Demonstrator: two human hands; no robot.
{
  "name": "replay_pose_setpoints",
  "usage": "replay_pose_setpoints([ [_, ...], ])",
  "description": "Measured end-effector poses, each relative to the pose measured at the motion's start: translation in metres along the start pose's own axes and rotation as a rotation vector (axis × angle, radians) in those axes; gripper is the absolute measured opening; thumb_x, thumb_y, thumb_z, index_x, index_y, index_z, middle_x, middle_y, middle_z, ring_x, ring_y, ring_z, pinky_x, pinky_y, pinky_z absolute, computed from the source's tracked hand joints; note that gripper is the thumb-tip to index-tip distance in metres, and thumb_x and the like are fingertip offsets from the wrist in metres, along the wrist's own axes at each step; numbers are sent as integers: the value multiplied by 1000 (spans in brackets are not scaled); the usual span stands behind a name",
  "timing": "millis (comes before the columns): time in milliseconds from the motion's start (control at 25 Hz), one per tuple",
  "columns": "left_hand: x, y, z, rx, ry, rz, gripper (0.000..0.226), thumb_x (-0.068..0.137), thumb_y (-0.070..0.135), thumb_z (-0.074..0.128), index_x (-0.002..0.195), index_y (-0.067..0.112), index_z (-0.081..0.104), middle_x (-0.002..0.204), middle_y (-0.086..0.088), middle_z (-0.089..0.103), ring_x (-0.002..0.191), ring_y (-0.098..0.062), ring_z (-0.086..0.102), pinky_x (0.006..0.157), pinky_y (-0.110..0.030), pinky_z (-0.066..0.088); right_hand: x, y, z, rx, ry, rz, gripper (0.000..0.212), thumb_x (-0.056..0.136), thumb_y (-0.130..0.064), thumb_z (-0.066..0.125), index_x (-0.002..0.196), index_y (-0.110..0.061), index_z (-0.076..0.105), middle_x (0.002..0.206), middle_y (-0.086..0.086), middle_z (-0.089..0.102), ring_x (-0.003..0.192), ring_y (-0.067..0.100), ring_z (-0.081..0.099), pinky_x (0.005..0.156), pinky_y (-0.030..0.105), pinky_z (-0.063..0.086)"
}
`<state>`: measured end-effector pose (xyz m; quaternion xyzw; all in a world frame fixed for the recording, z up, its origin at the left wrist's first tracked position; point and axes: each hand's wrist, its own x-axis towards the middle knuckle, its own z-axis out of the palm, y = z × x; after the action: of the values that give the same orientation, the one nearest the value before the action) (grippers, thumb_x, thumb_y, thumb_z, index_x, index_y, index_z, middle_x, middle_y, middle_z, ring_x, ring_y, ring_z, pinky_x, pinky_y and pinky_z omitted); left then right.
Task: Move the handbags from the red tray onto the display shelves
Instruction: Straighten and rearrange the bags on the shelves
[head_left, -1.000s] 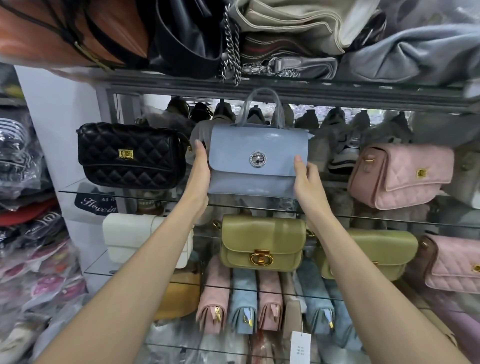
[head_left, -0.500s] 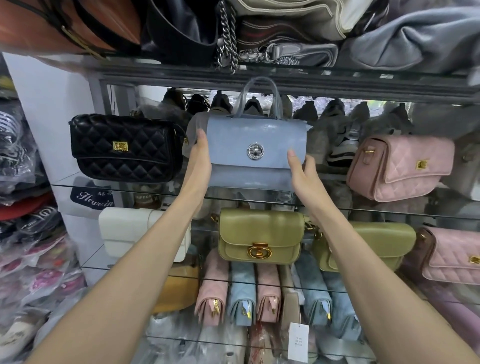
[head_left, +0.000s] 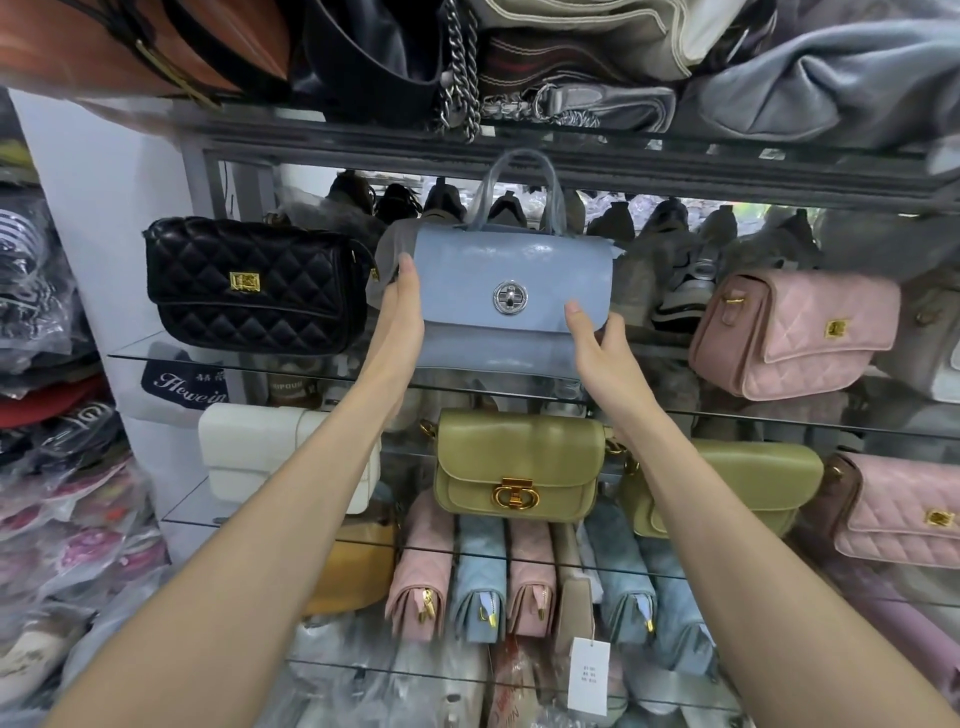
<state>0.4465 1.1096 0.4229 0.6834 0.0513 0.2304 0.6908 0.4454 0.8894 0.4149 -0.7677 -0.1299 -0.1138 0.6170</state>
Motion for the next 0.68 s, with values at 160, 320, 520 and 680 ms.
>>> replay_pose_setpoints([
  [160,-34,-4,-1,81,91,157,74,92,77,32,138,23,51,133,5,55,117,-5,53,103,-29,39,-17,7,6,-40,294,-66,41,103,-51,47,126,-18,52,122,0,59,111,16,56,89,31,41],
  [320,-86,-58,-6,88,366,329,28,104,41,44,93,21,59,85,6,57,75,-13,51,72,-34,43,-62,58,13,-4,461,-184,26,104,-31,48,86,-17,61,77,-3,60,71,14,52,69,36,41],
  [520,-84,-132,-4,162,206,-5,21,106,37,45,92,32,59,92,6,65,96,-23,63,94,-43,49,-63,124,8,-85,330,66,12,104,-31,51,107,-22,58,112,4,64,97,15,58,91,36,47],
  [680,-76,-165,0,116,156,-131,28,103,57,39,109,33,53,116,2,60,118,-22,57,109,-45,43,-52,151,5,-70,262,262,48,104,-44,49,139,-12,44,140,8,48,117,15,47,105,30,35],
])
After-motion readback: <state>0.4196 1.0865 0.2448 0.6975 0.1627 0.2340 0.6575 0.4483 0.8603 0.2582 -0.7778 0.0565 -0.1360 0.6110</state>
